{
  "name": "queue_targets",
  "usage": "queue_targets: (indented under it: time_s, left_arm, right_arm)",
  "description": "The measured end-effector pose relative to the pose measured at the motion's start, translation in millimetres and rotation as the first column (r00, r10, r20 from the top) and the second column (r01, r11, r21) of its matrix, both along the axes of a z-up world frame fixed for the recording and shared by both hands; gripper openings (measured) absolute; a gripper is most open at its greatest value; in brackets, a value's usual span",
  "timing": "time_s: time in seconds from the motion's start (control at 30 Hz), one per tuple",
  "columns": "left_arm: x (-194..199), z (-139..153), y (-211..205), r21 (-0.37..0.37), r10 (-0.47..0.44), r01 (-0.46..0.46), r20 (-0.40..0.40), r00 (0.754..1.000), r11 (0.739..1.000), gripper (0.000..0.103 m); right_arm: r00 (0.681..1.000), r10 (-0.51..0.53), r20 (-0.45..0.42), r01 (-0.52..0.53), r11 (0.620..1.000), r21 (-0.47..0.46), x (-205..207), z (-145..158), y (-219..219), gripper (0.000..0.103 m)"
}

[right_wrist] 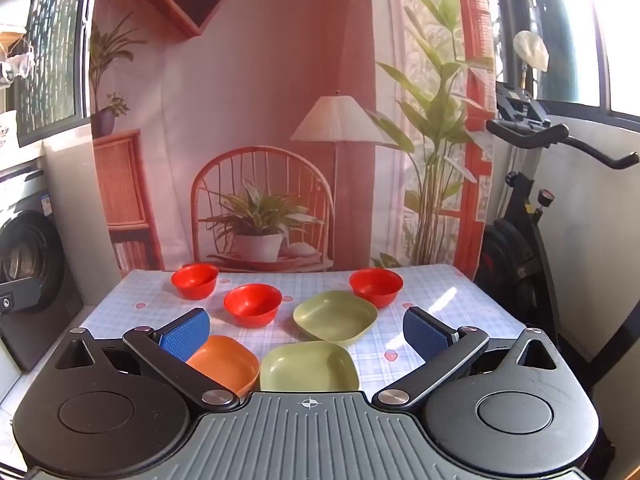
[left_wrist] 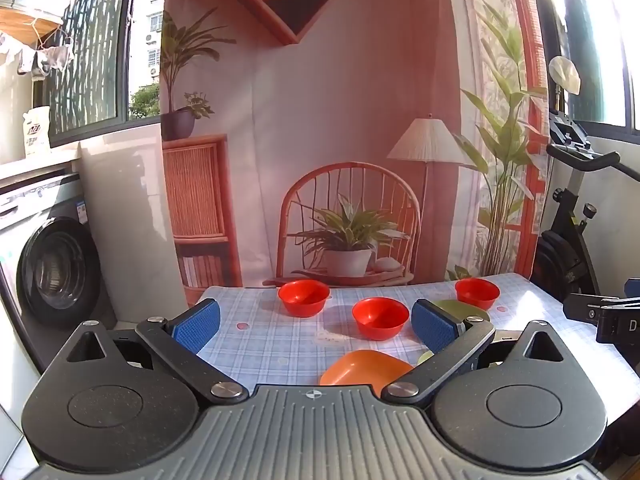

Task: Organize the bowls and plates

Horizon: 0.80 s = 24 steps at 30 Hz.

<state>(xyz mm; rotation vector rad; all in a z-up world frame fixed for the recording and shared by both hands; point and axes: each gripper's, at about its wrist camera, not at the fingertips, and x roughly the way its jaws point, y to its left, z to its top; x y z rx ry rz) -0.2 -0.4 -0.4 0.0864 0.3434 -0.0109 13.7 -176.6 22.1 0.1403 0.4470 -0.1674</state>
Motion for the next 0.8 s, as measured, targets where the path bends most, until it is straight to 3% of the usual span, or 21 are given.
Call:
queue_targets:
  time_s: [0.8]
  left_arm:
    - [-1.6,3.3,0.5,-0.013,-0.007,0.006,-0.002,1.0,1.0,0.103]
  right_arm:
    - [1.0,-0.006,0.001,0.006,1.0,0.006,-1.7,-0.6,-0.6,0.103]
